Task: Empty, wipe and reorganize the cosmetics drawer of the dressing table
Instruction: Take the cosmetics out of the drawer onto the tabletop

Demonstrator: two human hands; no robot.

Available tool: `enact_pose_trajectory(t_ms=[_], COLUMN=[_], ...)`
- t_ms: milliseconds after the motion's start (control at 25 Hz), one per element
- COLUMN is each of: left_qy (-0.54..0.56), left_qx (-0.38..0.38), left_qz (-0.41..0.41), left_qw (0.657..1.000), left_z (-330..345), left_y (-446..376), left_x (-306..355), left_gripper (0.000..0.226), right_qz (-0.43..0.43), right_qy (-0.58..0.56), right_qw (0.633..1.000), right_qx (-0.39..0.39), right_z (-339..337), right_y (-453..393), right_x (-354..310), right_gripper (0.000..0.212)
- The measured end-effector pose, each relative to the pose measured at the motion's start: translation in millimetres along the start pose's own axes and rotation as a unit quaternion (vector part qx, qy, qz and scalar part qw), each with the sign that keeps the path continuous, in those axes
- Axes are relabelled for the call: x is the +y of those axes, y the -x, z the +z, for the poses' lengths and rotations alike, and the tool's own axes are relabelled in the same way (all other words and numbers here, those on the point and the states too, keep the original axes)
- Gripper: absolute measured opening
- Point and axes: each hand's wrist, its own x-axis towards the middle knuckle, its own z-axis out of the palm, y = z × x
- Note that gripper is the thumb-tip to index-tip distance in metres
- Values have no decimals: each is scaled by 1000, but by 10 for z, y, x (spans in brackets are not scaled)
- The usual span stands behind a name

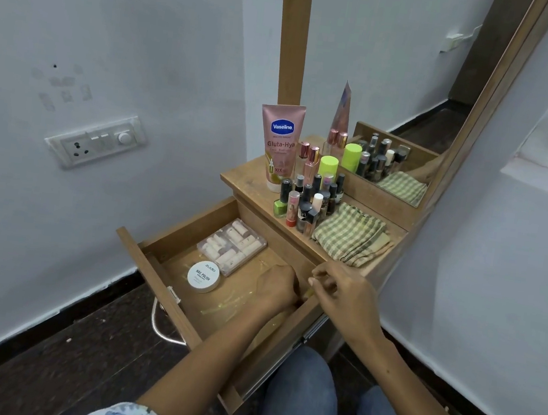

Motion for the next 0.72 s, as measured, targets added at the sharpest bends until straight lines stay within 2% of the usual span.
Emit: enact_pose_trajectory(t_ms=[160, 280, 400, 520, 640, 720], left_qy=[-62, -60, 79, 256, 303, 299], left_qx=[37, 56, 132, 224, 264, 268], left_qz=[20, 38, 35, 79, 141, 135], left_qw=[997, 996, 987, 937, 905, 906], left_z=[40, -2, -159, -343, -432, -510], left_y=[-11, 16, 125, 433, 609, 564], left_x=[-100, -190, -348, -407, -411, -509], left_gripper=[23, 15, 10, 12, 21, 34], right_qz=[7, 8, 61, 118, 111, 101], right_qy=[-14, -33, -67, -184, -281, -277], right_qw=[1000, 999, 996, 975, 953, 954], right_qx=[0, -9, 7, 26, 32, 51], right_z=[-13, 44, 135, 169, 207, 247], right_y=[22, 30, 22, -79, -239, -337], right_x=[9, -36, -145, -380, -609, -667], right_gripper=[10, 9, 16, 40, 26, 19])
